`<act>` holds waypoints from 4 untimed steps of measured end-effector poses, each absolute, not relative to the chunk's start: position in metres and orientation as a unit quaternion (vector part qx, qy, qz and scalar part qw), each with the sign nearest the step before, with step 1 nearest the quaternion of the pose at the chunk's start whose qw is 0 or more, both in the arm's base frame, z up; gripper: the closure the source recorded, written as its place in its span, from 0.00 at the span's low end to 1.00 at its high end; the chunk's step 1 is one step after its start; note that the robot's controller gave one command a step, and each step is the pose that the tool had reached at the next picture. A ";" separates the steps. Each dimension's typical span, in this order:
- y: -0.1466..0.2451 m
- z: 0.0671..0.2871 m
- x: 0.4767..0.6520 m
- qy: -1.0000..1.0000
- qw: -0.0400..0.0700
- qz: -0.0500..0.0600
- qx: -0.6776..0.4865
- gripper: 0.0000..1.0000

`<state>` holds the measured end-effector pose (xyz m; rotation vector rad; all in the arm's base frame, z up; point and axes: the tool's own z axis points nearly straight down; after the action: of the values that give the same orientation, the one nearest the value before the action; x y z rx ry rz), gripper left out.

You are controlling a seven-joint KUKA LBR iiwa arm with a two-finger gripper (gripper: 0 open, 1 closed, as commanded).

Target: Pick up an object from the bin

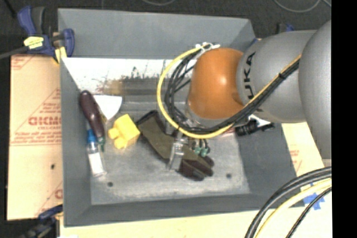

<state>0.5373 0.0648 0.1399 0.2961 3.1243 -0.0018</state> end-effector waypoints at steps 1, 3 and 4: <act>0.065 0.116 0.530 0.991 0.003 0.003 0.133 0.00; 0.068 0.083 0.516 0.981 0.003 0.001 0.196 1.00; 0.068 0.083 0.516 0.981 0.003 0.001 0.196 1.00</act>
Offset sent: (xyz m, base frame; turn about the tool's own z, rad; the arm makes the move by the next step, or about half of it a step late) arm -0.0218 0.0039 -0.0574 0.2029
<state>0.5163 0.0682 0.0828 0.6159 3.0747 0.0017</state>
